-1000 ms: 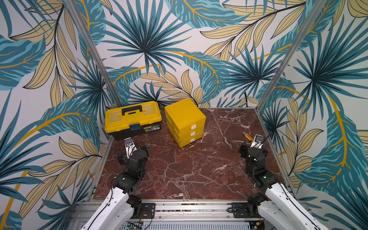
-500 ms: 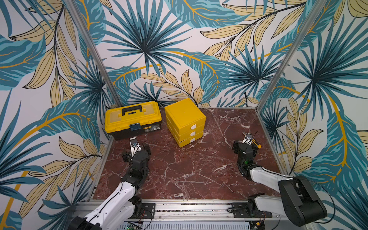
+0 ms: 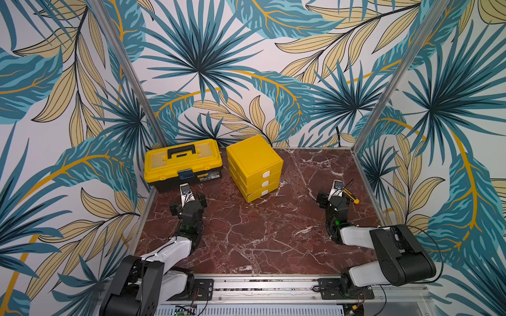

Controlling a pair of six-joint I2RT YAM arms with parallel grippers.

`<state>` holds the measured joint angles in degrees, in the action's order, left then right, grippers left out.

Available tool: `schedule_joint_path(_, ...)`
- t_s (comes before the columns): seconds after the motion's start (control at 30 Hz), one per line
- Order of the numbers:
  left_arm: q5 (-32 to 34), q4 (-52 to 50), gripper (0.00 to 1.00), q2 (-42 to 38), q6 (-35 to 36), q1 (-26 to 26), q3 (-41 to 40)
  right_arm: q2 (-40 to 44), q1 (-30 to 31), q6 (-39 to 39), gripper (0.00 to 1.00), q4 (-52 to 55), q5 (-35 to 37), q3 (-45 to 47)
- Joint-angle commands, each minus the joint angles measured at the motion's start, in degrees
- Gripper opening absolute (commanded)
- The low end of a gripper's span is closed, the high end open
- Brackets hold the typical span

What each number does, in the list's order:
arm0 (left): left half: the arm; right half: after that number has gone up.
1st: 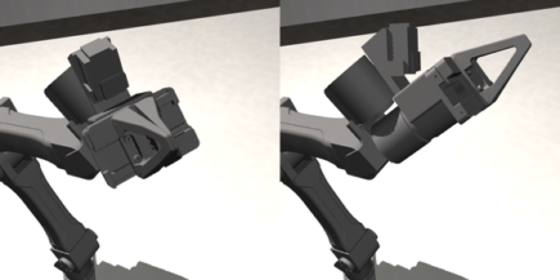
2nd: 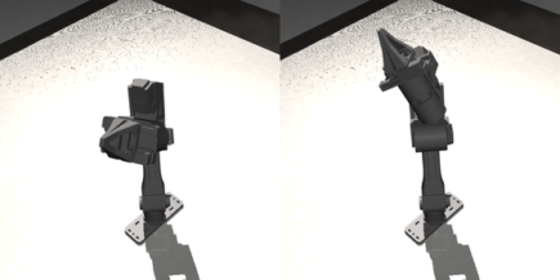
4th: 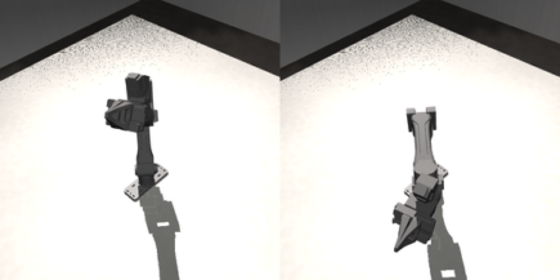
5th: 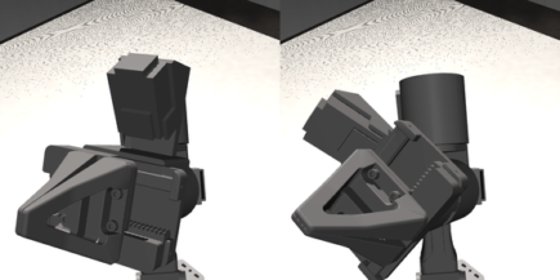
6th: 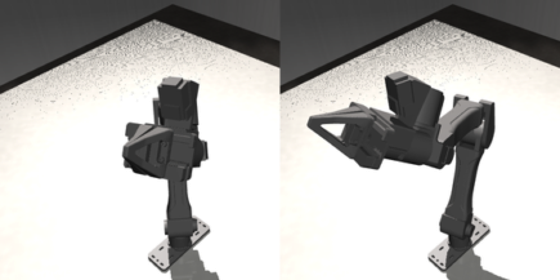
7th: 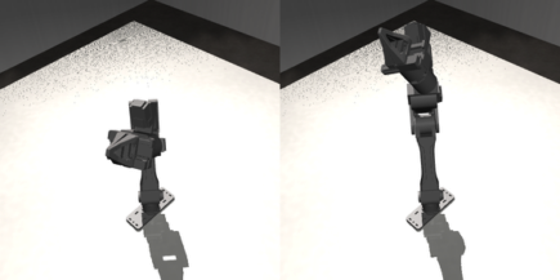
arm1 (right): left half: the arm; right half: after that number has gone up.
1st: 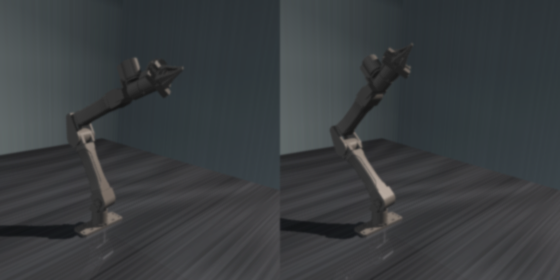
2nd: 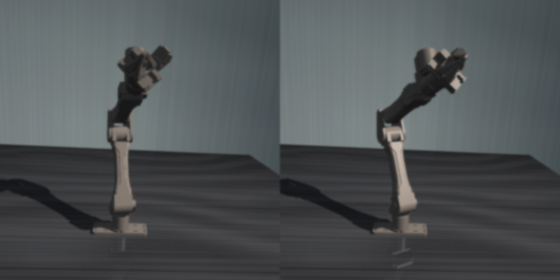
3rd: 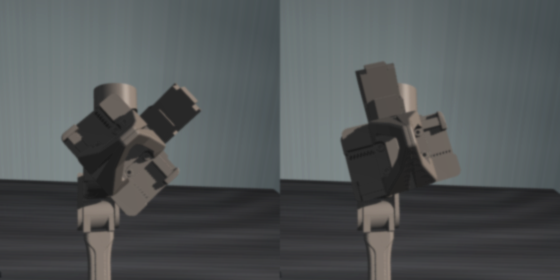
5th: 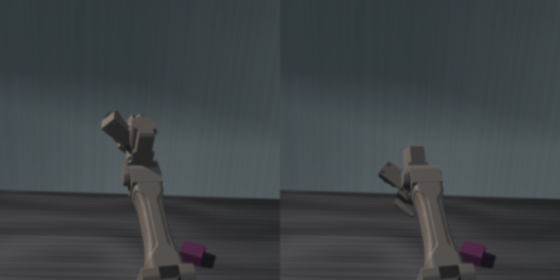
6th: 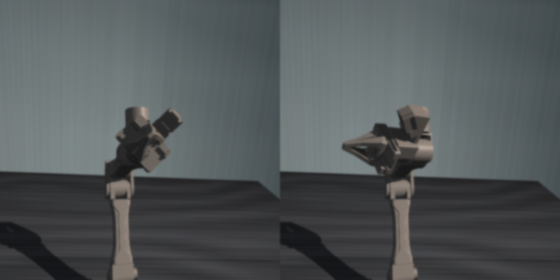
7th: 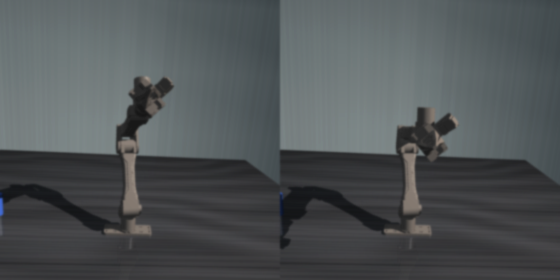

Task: Put the bluetooth earphones in the drawer according to color
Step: Reset both arms

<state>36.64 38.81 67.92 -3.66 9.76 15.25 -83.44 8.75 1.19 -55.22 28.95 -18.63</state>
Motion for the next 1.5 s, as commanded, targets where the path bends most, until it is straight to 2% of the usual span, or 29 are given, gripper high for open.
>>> schedule_joint_path(0.0, -3.33, 5.41, 1.00, 1.34, -1.08, -1.36, -0.93, -1.90, -0.40, -0.67, 0.92, -5.17, -2.49, 1.40)
schedule_joint_path(0.07, -4.08, 6.13, 1.00, 1.98, -1.18, -1.71, -0.92, -4.09, -0.38, -1.21, 0.92, -8.00, -2.03, 1.45)
schedule_joint_path(0.23, -5.56, 7.96, 1.00, 5.05, -1.01, -3.19, 0.39, -3.87, -0.49, -1.01, 0.93, -4.26, -2.60, -0.29)
schedule_joint_path(0.4, -7.93, 16.31, 0.98, 14.09, 0.84, -4.12, 1.77, -3.40, -2.24, 0.22, 0.95, 1.47, -5.70, -2.68)
schedule_joint_path(0.5, -13.98, 5.91, 0.96, 13.53, 2.41, -4.12, 6.40, -3.51, -2.66, 0.44, 0.99, 2.23, -6.67, -3.16)
schedule_joint_path(0.57, -19.97, 9.96, 0.95, 17.83, 5.66, -3.92, 6.61, -3.32, -3.40, 0.78, 1.00, 3.26, -8.25, -3.51)
schedule_joint_path(0.63, -19.98, 19.76, 1.00, 22.52, 7.96, -3.19, 5.15, -3.24, -4.09, 1.17, 1.00, 4.12, -9.76, -3.85)
schedule_joint_path(0.73, -20.21, 8.33, 1.00, 18.87, 6.05, -3.57, 7.80, -3.22, -4.60, 1.39, 0.99, 4.60, -10.79, -3.97)
schedule_joint_path(0.8, -20.23, 13.00, 1.00, 20.40, 6.18, -3.94, 6.65, -3.14, -4.68, 1.40, 1.00, 4.60, -10.78, -3.95)
schedule_joint_path(0.87, -18.73, 9.30, 1.00, 18.90, 4.96, -3.96, 7.32, -3.05, -4.62, 1.43, 1.00, 4.43, -10.83, -3.85)
schedule_joint_path(1.47, -18.54, 10.06, 1.00, 19.17, 5.06, -4.05, 7.16, -3.07, -4.70, 1.44, 0.99, 4.43, -10.81, -3.84)
